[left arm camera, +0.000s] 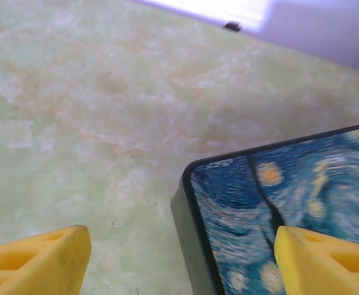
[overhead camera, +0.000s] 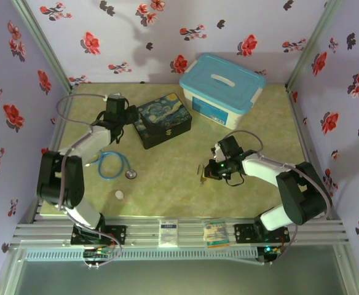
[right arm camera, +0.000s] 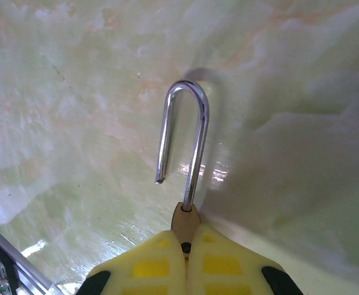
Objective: Unlock the padlock with the key
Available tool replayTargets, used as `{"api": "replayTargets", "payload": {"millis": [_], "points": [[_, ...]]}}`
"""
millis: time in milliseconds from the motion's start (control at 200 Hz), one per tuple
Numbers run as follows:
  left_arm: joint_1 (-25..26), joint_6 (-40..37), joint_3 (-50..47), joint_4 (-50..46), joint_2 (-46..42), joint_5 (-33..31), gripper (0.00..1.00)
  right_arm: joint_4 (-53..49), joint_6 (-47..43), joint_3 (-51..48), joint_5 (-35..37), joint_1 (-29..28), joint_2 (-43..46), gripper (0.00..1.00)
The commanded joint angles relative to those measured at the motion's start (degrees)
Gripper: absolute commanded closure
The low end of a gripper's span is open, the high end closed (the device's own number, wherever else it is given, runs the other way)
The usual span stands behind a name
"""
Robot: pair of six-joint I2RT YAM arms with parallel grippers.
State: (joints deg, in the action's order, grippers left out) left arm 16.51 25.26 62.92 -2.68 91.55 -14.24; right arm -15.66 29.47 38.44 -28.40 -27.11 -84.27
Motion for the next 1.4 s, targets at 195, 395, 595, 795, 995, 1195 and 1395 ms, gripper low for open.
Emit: {"api": "replayTargets", "payload": {"millis": [195,395,595,795,995,1195,1395], "points": [[3.99,3.07,-9.92,-3.85,-15.79,4.73,0.20,-9.58,-4.97,2.70,10.47,1.01,-0.81,0.88],[11.05,4.02,-13.72,-5.91,-17.85,1.69,0.17,-11.36,-5.22,4.59,15.09,1.00,0.41,0.55],[20.25,10.00,-20.75,-3.21,-15.56,-5.62,0.00,-12.72,-4.94,6.61,22.26,0.92,3.37,0.41],[21.45,12.53,-23.12,-0.92,-11.77,-9.55,0.02,-11.03,-4.26,6.85,32.82,1.16,8.41,0.32],[20.19,10.20,-27.27,-1.57,-20.84,-15.09,0.00,-6.77,-5.74,4.33,48.69,7.45,16.32,0.01],[18.14,7.22,-20.96,-0.98,-10.12,-8.92,0.00,0.80,-3.73,0.47,46.31,17.93,19.10,0.01],[18.01,10.10,-21.08,4.40,-3.99,-11.30,0.01,8.60,-3.41,-4.48,45.98,25.17,19.65,0.01]]}}
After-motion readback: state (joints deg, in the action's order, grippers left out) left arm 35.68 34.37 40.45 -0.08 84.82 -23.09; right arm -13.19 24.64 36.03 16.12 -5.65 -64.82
